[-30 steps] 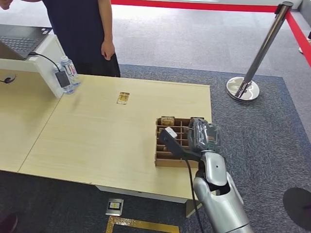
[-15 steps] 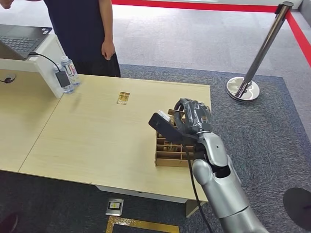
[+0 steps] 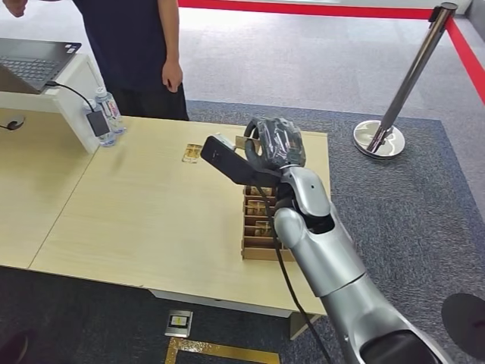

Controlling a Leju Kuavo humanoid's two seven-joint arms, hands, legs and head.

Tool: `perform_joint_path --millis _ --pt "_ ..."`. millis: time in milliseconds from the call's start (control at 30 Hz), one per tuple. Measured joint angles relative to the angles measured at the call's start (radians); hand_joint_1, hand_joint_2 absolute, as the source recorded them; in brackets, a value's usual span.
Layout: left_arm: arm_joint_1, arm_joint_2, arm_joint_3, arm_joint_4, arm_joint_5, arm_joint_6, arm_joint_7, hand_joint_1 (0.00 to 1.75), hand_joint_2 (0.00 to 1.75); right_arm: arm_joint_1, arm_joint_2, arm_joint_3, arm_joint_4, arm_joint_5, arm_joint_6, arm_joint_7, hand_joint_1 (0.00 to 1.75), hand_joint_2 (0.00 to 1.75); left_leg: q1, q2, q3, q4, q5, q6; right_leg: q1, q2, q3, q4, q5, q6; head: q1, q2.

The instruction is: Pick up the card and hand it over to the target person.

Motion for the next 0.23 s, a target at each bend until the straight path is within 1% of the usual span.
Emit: perform_joint_path --millis 233 --pt "-0.002 -0.001 -0.009 0.001 -0.009 -0.005 -0.008 0.00 1.75 -0.020 -0.001 -0.021 0.083 0.004 -0.033 0.016 1.53 1.75 0.000 -0.003 0.000 0.000 0.000 0.000 0.000 -0.003 0.001 -0.001 0.000 0.000 0.000 0.000"
